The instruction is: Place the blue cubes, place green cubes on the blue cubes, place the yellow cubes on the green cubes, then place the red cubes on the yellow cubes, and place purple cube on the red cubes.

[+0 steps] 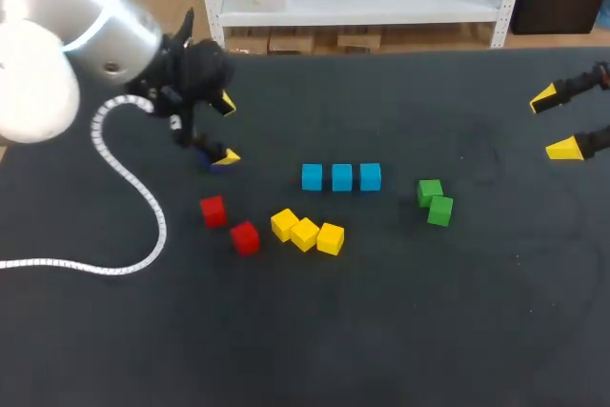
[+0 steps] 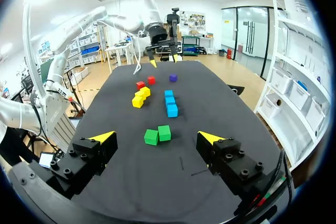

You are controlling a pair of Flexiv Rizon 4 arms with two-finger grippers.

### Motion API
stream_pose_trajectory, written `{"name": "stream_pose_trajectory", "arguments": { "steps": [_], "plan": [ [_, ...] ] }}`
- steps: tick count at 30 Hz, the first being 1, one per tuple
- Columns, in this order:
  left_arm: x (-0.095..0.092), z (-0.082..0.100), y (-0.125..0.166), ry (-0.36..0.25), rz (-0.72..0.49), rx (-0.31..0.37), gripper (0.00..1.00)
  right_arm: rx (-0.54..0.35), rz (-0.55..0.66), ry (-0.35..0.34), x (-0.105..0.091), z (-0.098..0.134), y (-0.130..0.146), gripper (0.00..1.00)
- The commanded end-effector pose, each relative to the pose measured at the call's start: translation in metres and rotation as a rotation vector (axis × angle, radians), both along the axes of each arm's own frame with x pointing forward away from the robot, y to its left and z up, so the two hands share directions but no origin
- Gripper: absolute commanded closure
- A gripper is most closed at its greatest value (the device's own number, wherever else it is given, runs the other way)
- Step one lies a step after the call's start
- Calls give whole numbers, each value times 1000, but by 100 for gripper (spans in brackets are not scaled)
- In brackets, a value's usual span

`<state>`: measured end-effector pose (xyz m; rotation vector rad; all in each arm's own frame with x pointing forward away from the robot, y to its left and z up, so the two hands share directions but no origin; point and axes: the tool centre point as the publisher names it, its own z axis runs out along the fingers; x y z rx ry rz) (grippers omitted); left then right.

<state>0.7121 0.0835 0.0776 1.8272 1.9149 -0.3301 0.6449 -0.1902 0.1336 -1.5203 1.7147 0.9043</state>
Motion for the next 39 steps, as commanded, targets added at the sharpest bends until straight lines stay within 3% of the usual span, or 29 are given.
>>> {"name": "stream_pose_trajectory", "arguments": {
  "steps": [1,4,12,16,22,28,34,39],
  "plan": [
    [13,8,17,1,-87,-36,0,1,1,-1,0,0,0,0],
    [19,15,27,-11,-155,-38,0,1,1,-1,0,0,0,0],
    [19,15,27,-11,-155,-38,0,1,1,-1,0,0,0,0],
    [19,15,27,-11,-155,-38,0,-115,57,-113,8,-7,-1,0],
    [19,15,27,-11,-155,-38,0,-187,222,-221,15,-23,9,0],
    [19,15,27,-11,-155,-38,0,-111,264,-200,29,-50,27,0],
    [19,15,27,-11,-155,-38,0,14,204,-146,52,-75,48,0],
    [19,15,27,-11,-155,-38,0,46,152,-183,67,-86,60,0]
  ]
}}
